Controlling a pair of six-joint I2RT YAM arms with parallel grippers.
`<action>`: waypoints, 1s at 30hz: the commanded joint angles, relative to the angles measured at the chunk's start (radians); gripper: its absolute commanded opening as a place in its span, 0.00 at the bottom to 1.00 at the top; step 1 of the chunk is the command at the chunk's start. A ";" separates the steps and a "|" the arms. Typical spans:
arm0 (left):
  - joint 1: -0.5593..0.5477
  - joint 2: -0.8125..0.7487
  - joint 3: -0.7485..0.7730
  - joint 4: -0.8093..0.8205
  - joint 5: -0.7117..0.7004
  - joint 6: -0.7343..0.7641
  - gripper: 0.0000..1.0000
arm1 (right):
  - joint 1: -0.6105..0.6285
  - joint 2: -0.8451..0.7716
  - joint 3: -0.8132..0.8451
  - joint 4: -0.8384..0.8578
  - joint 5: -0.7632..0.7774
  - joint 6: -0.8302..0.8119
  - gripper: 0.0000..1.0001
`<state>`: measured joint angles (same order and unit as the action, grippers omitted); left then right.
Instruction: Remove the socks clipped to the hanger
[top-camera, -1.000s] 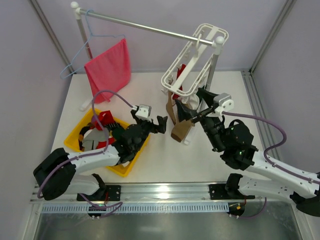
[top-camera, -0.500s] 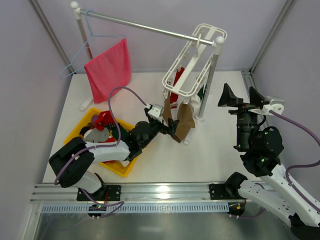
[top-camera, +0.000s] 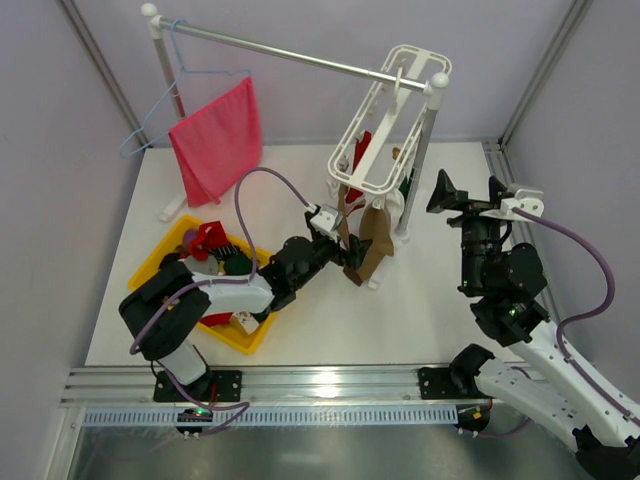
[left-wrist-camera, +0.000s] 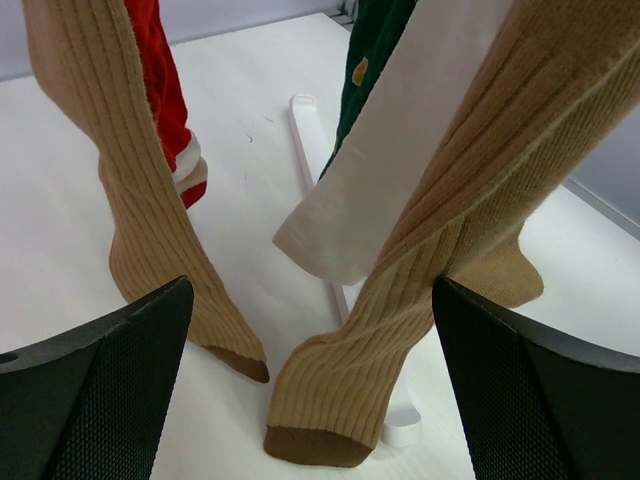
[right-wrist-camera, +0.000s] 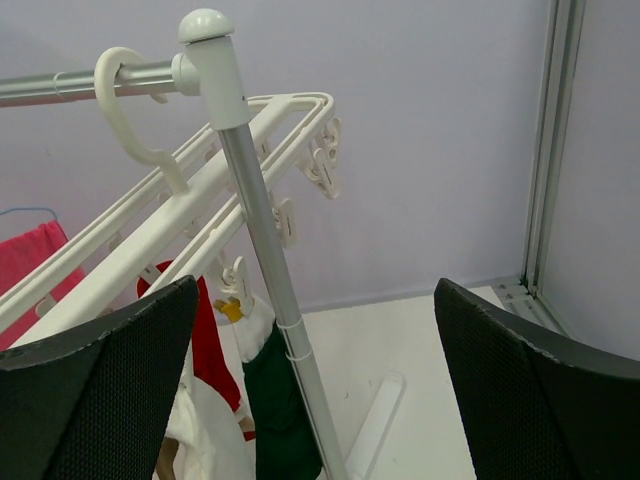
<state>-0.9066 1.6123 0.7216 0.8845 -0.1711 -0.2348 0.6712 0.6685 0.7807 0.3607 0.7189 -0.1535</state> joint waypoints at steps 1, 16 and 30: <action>-0.002 0.021 0.045 0.080 0.036 0.002 0.99 | -0.013 0.003 0.000 0.003 -0.001 0.012 1.00; -0.002 0.072 0.076 0.142 0.107 -0.055 0.52 | -0.044 0.034 0.000 -0.002 -0.024 0.032 1.00; -0.011 -0.011 0.033 0.107 -0.007 -0.017 0.00 | -0.047 0.026 -0.006 -0.013 -0.018 0.039 1.00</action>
<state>-0.9119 1.6623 0.7620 0.9451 -0.1314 -0.2802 0.6270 0.7128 0.7734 0.3328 0.7017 -0.1238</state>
